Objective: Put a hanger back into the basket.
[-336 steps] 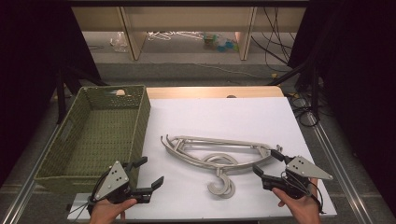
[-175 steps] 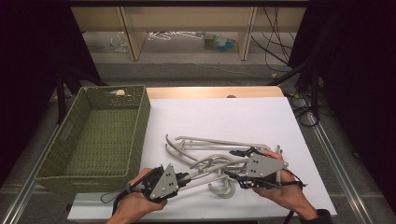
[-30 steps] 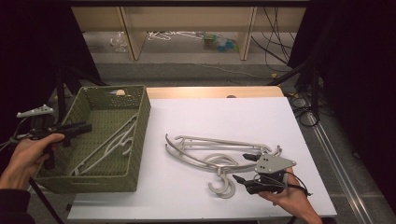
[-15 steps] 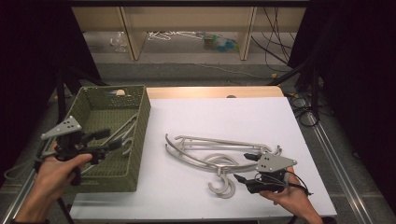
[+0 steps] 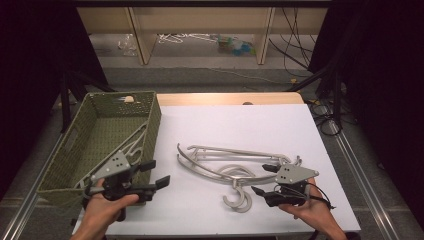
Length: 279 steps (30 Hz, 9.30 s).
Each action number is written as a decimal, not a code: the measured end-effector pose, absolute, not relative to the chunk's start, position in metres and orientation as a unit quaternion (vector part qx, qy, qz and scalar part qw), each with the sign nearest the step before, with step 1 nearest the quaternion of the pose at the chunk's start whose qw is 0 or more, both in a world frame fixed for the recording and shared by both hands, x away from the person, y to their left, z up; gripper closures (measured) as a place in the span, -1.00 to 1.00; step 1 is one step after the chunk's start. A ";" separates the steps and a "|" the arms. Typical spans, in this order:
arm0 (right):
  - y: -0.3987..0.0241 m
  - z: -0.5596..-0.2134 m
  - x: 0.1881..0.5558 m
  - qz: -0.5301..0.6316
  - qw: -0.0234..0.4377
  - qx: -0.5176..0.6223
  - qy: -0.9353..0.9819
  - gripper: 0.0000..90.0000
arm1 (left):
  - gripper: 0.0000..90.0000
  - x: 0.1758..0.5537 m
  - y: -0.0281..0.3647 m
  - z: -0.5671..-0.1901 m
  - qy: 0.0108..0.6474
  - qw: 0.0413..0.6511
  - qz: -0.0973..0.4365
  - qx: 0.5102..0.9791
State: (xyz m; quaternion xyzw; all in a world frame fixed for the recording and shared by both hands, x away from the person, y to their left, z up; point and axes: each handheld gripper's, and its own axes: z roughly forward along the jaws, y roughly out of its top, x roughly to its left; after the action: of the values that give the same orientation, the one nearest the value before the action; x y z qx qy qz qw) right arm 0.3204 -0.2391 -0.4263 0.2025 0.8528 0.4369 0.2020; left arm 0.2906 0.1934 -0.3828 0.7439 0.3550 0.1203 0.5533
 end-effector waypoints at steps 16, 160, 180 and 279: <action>-0.240 -0.430 0.323 0.430 0.196 0.206 0.857 -0.44 | -0.64 0.270 0.166 -0.426 0.317 0.530 0.160 0.770; -0.248 -0.402 0.364 0.372 0.195 -0.002 0.907 0.70 | 0.76 0.348 0.048 -0.396 -0.080 0.318 0.295 0.897; -0.252 -0.392 0.352 0.479 0.171 0.221 0.832 -0.25 | 0.76 0.359 0.105 -0.373 0.183 0.422 0.127 0.879; -0.251 -0.425 0.328 0.465 0.118 0.261 0.838 -0.45 | 0.76 0.368 0.351 -0.322 0.410 0.432 0.291 0.749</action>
State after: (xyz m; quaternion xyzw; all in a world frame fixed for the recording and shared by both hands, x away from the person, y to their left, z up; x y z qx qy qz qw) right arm 0.3283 -0.2511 -0.4248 0.2612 0.8379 0.4646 0.1177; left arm 0.3679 0.3512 -0.3222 0.7485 0.4102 0.2908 0.4323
